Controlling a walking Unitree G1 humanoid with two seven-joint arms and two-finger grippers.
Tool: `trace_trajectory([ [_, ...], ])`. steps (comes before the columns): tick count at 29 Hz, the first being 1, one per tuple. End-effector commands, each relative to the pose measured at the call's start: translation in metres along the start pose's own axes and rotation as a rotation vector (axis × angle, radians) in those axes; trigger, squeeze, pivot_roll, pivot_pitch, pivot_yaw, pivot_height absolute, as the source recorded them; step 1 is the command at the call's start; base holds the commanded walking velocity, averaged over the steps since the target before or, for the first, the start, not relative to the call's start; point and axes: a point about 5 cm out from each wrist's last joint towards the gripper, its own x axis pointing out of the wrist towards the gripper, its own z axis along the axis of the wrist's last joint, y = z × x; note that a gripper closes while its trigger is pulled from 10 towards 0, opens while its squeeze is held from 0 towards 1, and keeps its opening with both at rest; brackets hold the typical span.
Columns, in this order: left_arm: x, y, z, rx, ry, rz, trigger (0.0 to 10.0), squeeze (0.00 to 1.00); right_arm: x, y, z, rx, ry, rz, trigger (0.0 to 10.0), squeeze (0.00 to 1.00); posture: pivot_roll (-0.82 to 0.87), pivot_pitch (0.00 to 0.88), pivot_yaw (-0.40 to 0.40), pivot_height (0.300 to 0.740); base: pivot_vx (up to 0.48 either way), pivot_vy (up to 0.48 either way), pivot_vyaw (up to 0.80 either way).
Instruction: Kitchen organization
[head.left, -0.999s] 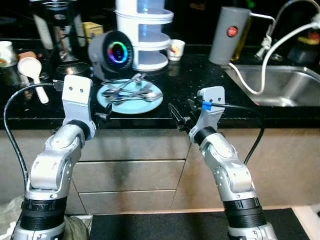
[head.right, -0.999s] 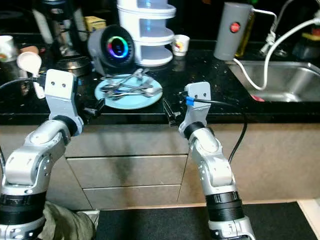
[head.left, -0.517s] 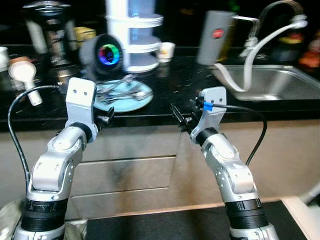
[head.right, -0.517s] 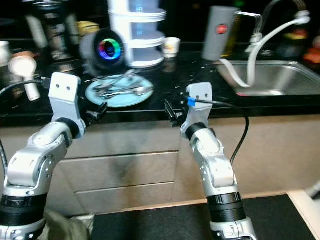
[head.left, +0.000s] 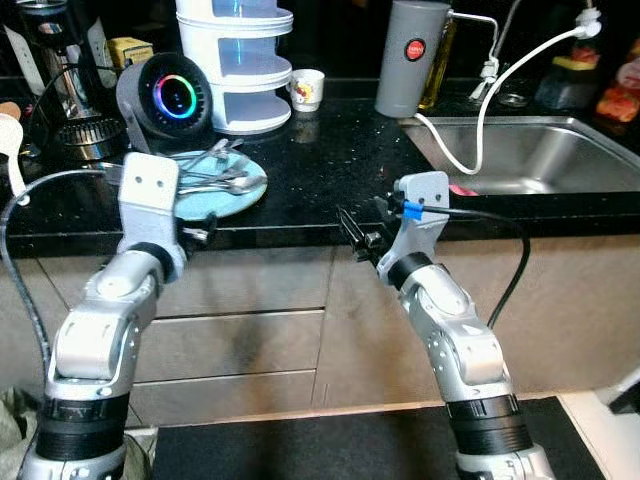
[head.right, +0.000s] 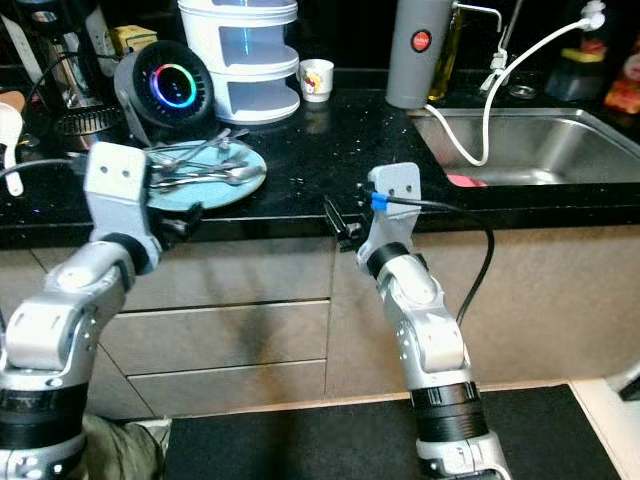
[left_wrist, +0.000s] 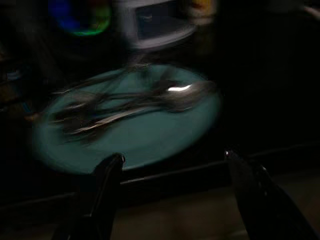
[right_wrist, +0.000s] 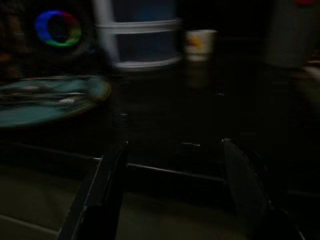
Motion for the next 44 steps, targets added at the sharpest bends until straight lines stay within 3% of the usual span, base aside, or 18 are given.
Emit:
trace_trajectory([
  [1, 0.002, 0.0, -0.002, 0.014, 0.001, 0.001, 10.0, 0.0, -0.001, 0.001, -0.001, 0.004, 0.007, 0.0, 10.0, 0.0, 0.0, 0.087, 0.004, 0.74, 0.0, 0.0, 0.0],
  [8, 0.0, 0.005, -0.002, -0.016, -0.007, 0.048, 10.0, 0.0, 0.0, 0.002, -0.001, 0.013, 0.008, 0.01, 10.0, 0.0, 0.0, 0.089, 0.002, 0.74, 0.0, 0.0, 0.0],
  [15, -0.002, 0.019, 0.0, -0.032, -0.019, 0.148, 10.0, 0.0, 0.0, 0.006, -0.007, 0.107, 0.039, 0.046, 10.0, 0.0, 0.0, 0.087, -0.001, 0.74, 0.0, 0.0, 0.0],
  [20, -0.003, 0.017, 0.003, -0.026, -0.041, 0.154, 10.0, 0.0, -0.002, 0.015, -0.012, 0.161, 0.075, 0.121, 10.0, 0.0, 0.0, 0.087, -0.003, 0.74, 0.0, 0.0, 0.0],
  [24, -0.003, 0.013, 0.001, -0.014, -0.035, 0.159, 10.0, 0.0, -0.003, 0.022, -0.016, 0.135, 0.104, 0.164, 10.0, 0.0, 0.0, 0.086, -0.004, 0.74, 0.0, 0.0, 0.0],
  [32, -0.004, 0.007, -0.003, -0.019, -0.031, 0.136, 10.0, 0.0, -0.004, 0.017, -0.021, 0.143, 0.122, 0.132, 10.0, 0.0, 0.0, 0.076, 0.003, 0.74, 0.0, 0.0, 0.77],
  [34, -0.005, 0.006, -0.004, -0.043, -0.038, 0.141, 10.0, 0.0, -0.005, 0.013, -0.023, 0.209, 0.118, 0.092, 10.0, 0.0, 0.0, 0.076, 0.003, 0.74, 0.0, 0.0, 0.0],
  [39, -0.01, 0.002, -0.009, -0.08, -0.095, 0.118, 10.0, 0.0, -0.011, 0.009, -0.029, 0.134, 0.11, 0.077, 10.0, 0.0, 0.0, 0.064, 0.001, 0.74, 0.0, 0.0, 0.0],
  [44, -0.013, 0.001, -0.013, -0.069, -0.08, 0.108, 10.0, 0.0, -0.014, 0.007, -0.031, 0.113, 0.103, 0.062, 10.0, 0.0, 0.0, 0.061, -0.001, 0.74, 0.0, 0.0, 0.0],
])
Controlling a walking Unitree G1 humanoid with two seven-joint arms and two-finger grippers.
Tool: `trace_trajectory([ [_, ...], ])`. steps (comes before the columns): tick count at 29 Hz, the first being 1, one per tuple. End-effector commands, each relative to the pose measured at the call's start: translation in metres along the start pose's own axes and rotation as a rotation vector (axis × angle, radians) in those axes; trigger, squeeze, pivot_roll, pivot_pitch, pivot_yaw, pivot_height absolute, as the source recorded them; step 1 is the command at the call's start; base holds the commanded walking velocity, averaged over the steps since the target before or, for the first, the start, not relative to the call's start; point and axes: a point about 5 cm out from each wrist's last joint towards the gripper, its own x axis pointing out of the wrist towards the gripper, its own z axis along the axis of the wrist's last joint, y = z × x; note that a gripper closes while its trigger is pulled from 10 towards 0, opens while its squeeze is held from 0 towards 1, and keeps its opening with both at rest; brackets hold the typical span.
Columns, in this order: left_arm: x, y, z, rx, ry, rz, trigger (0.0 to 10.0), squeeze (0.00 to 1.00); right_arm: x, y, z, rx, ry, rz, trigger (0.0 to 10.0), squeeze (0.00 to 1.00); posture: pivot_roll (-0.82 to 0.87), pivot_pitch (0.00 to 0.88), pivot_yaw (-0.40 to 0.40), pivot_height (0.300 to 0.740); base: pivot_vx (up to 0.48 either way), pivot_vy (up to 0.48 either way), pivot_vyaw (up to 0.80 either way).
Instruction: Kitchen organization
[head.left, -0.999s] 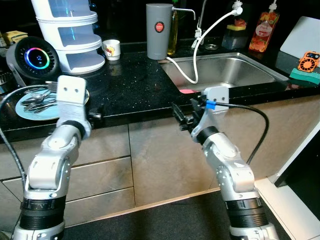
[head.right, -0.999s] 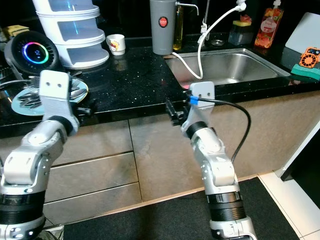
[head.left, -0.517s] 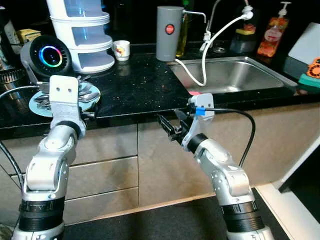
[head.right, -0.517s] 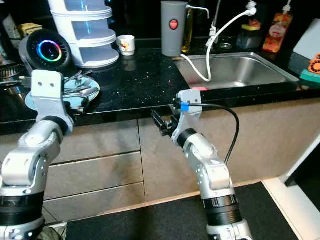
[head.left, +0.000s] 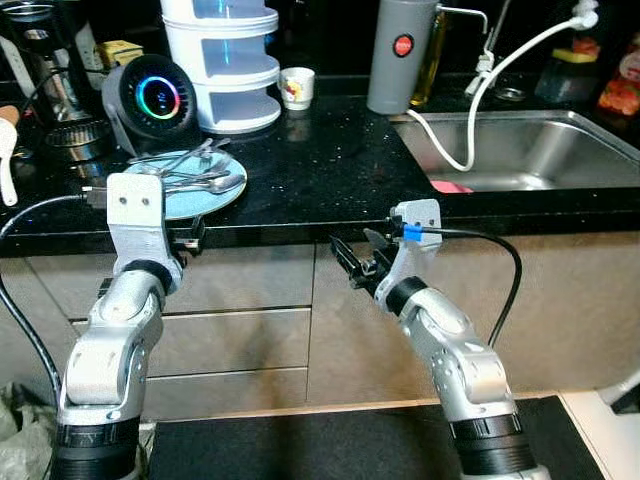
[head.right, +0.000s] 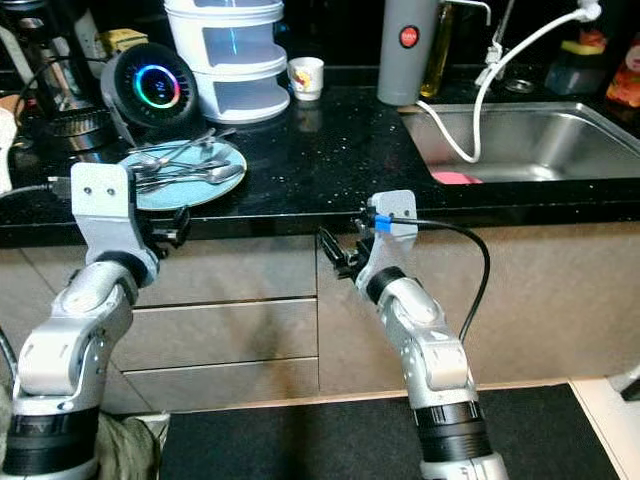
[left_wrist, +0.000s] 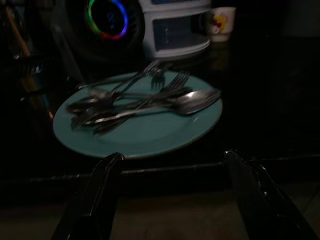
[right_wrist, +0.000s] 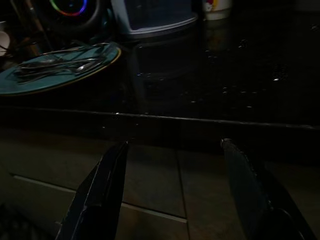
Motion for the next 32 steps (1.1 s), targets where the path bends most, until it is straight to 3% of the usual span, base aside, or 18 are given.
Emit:
trace_trajectory([
  [1, -0.003, -0.001, -0.001, 0.003, 0.001, -0.014, 10.0, 0.0, -0.001, 0.0, -0.002, -0.007, -0.003, -0.003, 10.0, 0.0, 0.0, 0.061, -0.001, 0.74, 0.0, 0.0, 0.0],
  [11, -0.001, -0.001, 0.007, 0.022, -0.043, -0.027, 10.0, 0.0, 0.003, 0.001, 0.007, 0.021, -0.06, -0.001, 10.0, 0.0, 0.01, 0.062, 0.0, 0.74, 0.0, 0.0, 0.0],
  [32, 0.001, 0.005, 0.016, 0.01, -0.07, -0.011, 10.0, 0.0, 0.007, 0.001, 0.014, 0.015, -0.085, 0.012, 10.0, 0.0, 0.01, 0.075, 0.001, 0.74, 0.306, 0.0, 0.0],
])
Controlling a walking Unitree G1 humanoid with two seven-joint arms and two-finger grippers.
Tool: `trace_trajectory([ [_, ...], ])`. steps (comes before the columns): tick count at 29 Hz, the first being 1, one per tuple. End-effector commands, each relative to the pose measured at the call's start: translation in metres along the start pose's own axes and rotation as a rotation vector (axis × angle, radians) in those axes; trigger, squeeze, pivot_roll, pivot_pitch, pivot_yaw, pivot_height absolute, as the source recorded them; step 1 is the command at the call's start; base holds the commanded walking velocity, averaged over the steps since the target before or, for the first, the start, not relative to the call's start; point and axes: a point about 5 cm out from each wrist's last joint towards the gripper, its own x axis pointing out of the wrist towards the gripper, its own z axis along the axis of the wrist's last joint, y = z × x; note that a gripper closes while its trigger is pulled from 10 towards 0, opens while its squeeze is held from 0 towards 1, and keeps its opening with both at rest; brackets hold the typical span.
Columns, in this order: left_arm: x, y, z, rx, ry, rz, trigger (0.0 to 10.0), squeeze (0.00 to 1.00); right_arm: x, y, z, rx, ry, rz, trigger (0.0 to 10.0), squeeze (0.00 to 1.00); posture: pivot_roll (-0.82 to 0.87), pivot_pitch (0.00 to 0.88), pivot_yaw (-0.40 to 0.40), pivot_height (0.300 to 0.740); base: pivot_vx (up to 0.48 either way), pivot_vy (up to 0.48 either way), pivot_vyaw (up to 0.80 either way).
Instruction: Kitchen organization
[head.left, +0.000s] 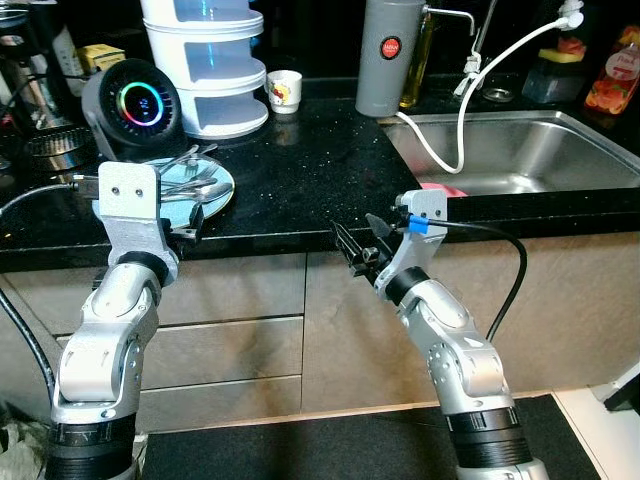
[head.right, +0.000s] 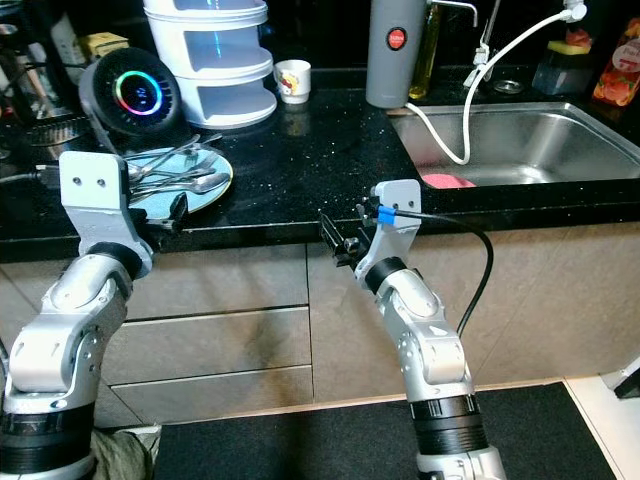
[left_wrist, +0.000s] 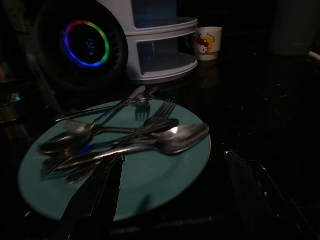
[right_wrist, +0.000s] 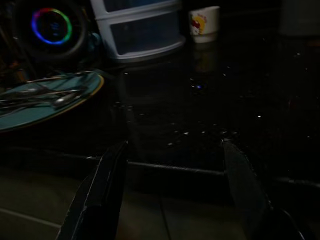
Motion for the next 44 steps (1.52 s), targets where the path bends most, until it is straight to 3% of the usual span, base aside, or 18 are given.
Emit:
trace_trajectory([
  [1, 0.0, 0.004, 0.004, 0.007, -0.014, 0.008, 10.0, 0.0, 0.001, 0.0, 0.002, 0.004, -0.013, 0.005, 10.0, 0.0, 0.01, 0.076, 0.001, 0.74, 0.322, 0.0, 0.0],
  [44, 0.003, -0.002, 0.016, 0.037, -0.057, -0.032, 10.0, 0.0, 0.002, 0.001, 0.008, 0.029, -0.071, 0.015, 10.0, 0.0, 0.02, 0.072, 0.007, 0.74, 0.322, 0.0, 0.0],
])
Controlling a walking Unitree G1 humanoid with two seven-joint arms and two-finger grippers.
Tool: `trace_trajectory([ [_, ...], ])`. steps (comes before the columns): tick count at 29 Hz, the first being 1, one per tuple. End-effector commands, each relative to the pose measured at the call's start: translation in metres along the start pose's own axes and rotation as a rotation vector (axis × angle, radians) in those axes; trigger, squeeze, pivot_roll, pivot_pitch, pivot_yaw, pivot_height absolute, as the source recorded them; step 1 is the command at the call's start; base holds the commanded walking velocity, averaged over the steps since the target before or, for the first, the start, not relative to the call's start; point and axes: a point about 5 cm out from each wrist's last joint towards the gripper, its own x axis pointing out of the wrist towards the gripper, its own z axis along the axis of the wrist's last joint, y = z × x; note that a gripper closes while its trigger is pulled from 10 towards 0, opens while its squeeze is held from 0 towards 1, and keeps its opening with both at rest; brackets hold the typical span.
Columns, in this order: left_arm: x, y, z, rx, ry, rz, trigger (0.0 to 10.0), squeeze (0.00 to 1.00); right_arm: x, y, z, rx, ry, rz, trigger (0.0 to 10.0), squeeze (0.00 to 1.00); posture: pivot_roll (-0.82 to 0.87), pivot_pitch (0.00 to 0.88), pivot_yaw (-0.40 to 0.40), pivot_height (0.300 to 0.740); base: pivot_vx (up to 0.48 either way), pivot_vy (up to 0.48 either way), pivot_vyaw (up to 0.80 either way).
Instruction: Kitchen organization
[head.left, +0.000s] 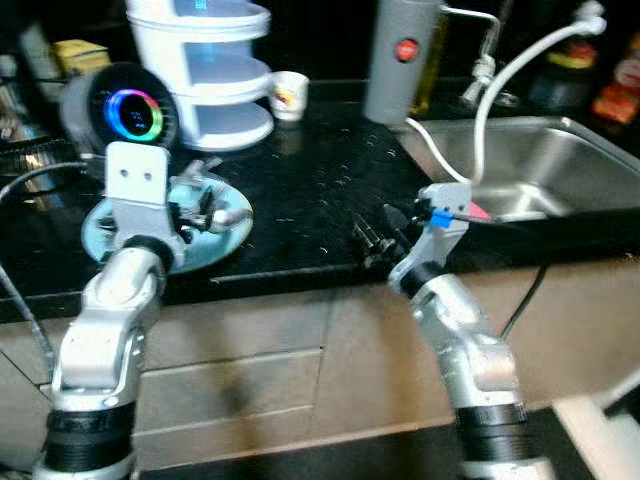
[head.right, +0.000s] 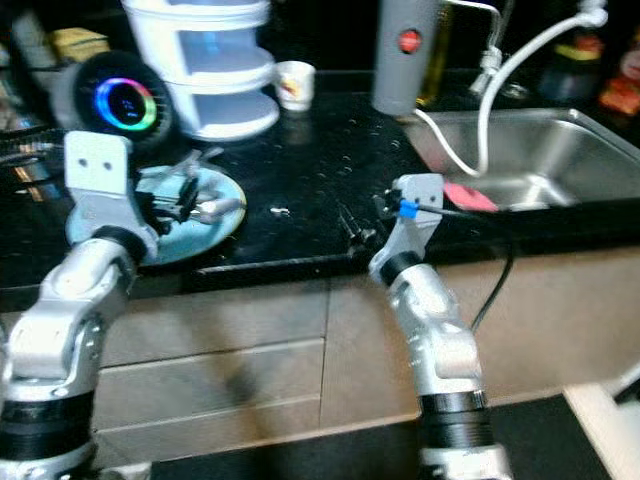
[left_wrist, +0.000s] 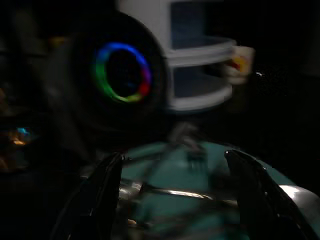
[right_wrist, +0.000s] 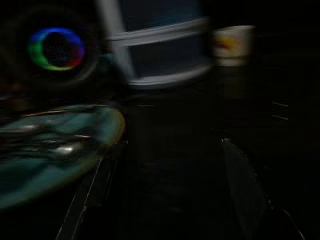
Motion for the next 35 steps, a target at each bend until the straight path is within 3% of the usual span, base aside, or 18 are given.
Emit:
trace_trajectory([
  [1, -0.001, -0.004, 0.0, 0.006, -0.003, -0.019, 10.0, 0.0, -0.003, -0.007, 0.003, -0.012, -0.01, -0.022, 10.0, 0.0, 0.02, 0.072, 0.007, 0.74, 0.319, 0.0, 0.0],
  [10, 0.0, -0.006, 0.003, 0.013, -0.011, -0.022, 10.0, 0.0, -0.003, -0.007, 0.002, -0.012, -0.01, -0.019, 10.0, 0.0, 0.02, 0.063, 0.008, 0.74, 0.309, 0.0, 0.0],
  [16, -0.001, -0.008, 0.009, 0.034, -0.019, -0.002, 10.0, 0.0, -0.004, -0.006, 0.001, -0.012, -0.007, -0.016, 10.0, 0.0, 0.03, 0.058, 0.007, 0.74, 0.0, 0.0, 0.0],
  [21, 0.001, 0.003, 0.004, 0.104, 0.08, 0.079, 10.0, 0.0, -0.003, -0.006, 0.001, -0.014, 0.0, -0.009, 10.0, 0.0, 0.02, 0.055, 0.005, 0.74, 0.0, 0.0, 0.0],
  [22, 0.002, 0.01, 0.0, 0.086, 0.124, 0.104, 10.0, 0.04, -0.003, -0.006, 0.001, -0.016, 0.001, -0.006, 10.0, 0.0, 0.02, 0.055, 0.005, 0.74, 0.0, 0.0, 0.0],
  [23, 0.002, 0.013, -0.001, 0.07, 0.141, 0.115, 10.0, 1.0, -0.002, -0.006, 0.001, -0.017, 0.002, -0.006, 10.0, 0.0, 0.02, 0.059, 0.004, 0.74, 0.0, 0.0, 0.0],
  [28, 0.002, 0.026, -0.009, 0.004, 0.203, 0.138, 10.0, 1.0, -0.002, -0.01, 0.003, -0.025, -0.004, -0.015, 10.0, 0.0, 0.03, 0.065, 0.003, 0.74, 0.0, 0.0, 0.0],
  [35, -0.002, 0.041, -0.022, -0.024, 0.307, 0.184, 10.0, 1.0, -0.002, -0.015, 0.008, -0.036, -0.018, -0.028, 10.0, 0.0, 0.02, 0.072, 0.005, 0.74, 0.0, 0.0, 0.0],
])
